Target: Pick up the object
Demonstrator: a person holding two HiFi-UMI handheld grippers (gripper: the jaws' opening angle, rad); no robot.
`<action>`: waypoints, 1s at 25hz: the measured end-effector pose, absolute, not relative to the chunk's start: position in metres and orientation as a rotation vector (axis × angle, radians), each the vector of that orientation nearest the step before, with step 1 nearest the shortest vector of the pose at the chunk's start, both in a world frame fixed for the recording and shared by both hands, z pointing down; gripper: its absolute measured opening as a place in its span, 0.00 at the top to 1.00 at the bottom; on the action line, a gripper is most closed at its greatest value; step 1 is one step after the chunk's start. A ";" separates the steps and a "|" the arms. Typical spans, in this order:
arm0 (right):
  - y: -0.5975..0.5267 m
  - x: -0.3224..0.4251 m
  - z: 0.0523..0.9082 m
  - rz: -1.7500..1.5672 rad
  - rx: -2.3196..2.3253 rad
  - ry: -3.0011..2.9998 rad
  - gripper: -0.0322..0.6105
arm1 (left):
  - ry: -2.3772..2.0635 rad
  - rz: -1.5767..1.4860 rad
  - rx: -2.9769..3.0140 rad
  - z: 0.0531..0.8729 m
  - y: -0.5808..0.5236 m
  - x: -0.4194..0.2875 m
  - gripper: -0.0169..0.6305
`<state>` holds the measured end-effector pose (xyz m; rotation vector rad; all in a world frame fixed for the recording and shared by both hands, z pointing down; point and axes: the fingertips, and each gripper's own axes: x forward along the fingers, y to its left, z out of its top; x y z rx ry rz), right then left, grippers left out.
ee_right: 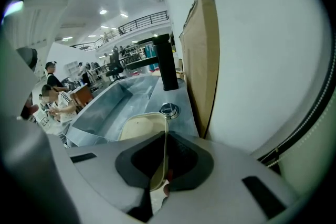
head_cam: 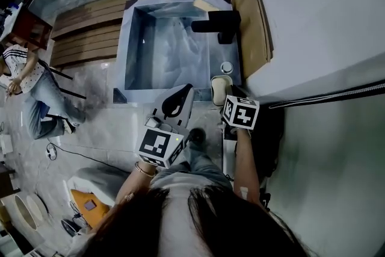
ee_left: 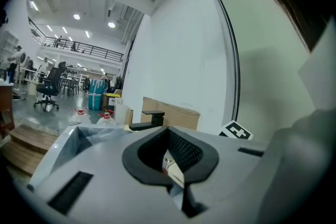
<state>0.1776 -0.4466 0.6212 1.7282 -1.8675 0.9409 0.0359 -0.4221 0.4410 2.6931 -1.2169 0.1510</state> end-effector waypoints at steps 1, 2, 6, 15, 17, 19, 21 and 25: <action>-0.444 0.178 0.618 0.937 1.733 -1.872 0.90 | -1.217 0.149 2.694 0.440 -0.419 0.035 0.96; -0.441 0.178 0.614 0.933 1.738 -1.876 0.90 | -1.217 0.148 2.695 0.440 -0.415 0.033 0.96; -0.426 0.175 0.600 0.940 1.745 -1.896 0.90 | -1.215 0.138 2.706 0.434 -0.400 0.028 0.96; -0.386 0.161 0.565 0.893 1.791 -1.922 0.90 | -1.224 0.093 2.736 0.415 -0.361 0.004 0.96; -0.377 0.157 0.557 0.882 1.805 -1.932 0.90 | -1.224 0.078 2.747 0.410 -0.351 -0.001 0.96; -0.370 0.153 0.549 0.869 1.818 -1.944 0.90 | -1.224 0.069 2.759 0.406 -0.342 -0.006 0.96; -0.361 0.148 0.540 0.859 1.828 -1.958 0.90 | -1.225 0.062 2.768 0.402 -0.333 -0.011 0.96; -0.341 0.138 0.521 0.840 1.847 -1.984 0.90 | -1.228 0.039 2.790 0.391 -0.312 -0.021 0.96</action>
